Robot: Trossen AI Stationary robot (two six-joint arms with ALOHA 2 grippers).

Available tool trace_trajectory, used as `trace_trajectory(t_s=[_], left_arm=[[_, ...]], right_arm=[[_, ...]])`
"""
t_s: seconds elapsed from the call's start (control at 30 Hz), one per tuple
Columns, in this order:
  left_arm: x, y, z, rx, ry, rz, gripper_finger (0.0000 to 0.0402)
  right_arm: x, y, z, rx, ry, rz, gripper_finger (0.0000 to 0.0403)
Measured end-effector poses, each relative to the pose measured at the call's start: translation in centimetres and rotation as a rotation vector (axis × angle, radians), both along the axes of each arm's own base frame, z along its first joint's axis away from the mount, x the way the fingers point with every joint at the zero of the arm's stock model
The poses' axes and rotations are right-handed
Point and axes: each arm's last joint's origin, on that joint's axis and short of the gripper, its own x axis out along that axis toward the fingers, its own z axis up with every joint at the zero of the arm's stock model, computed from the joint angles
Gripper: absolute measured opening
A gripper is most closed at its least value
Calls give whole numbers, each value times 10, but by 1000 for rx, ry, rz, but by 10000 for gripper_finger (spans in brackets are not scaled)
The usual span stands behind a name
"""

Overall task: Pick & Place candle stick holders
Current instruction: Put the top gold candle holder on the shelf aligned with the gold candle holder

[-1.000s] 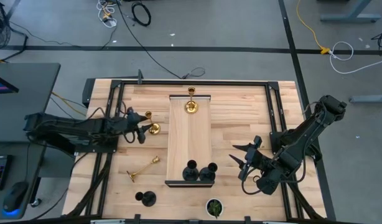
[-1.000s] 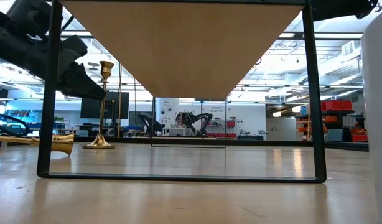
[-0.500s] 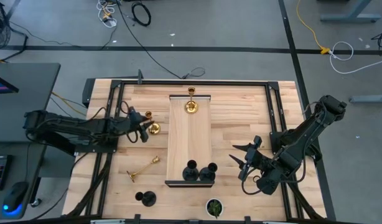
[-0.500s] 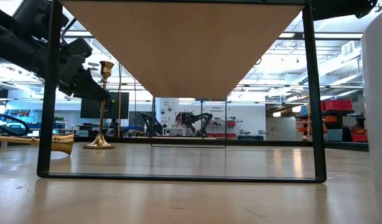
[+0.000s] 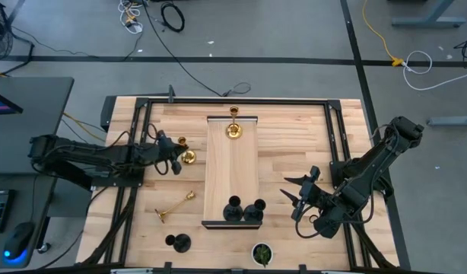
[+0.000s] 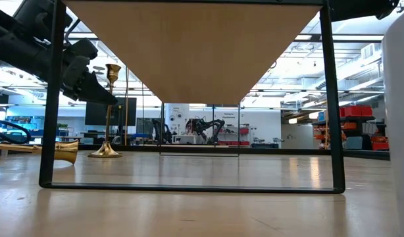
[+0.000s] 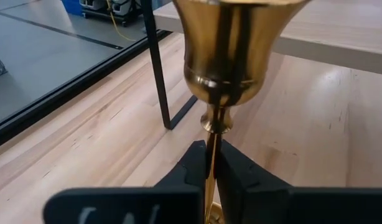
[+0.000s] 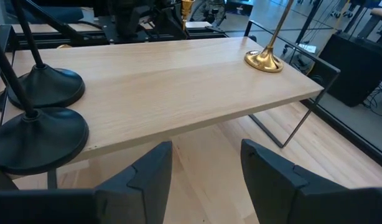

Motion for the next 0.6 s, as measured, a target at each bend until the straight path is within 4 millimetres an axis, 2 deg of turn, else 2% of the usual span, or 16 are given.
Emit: trace_trajectory(t_s=[0.43, 0.6], left_arm=[[0, 0, 1, -18, -19, -3, 14], [4, -1, 14, -33, -56, -18, 14]], right_arm=[[0, 0, 0, 1, 0, 0, 191], [0, 0, 0, -5, 3, 3, 191]])
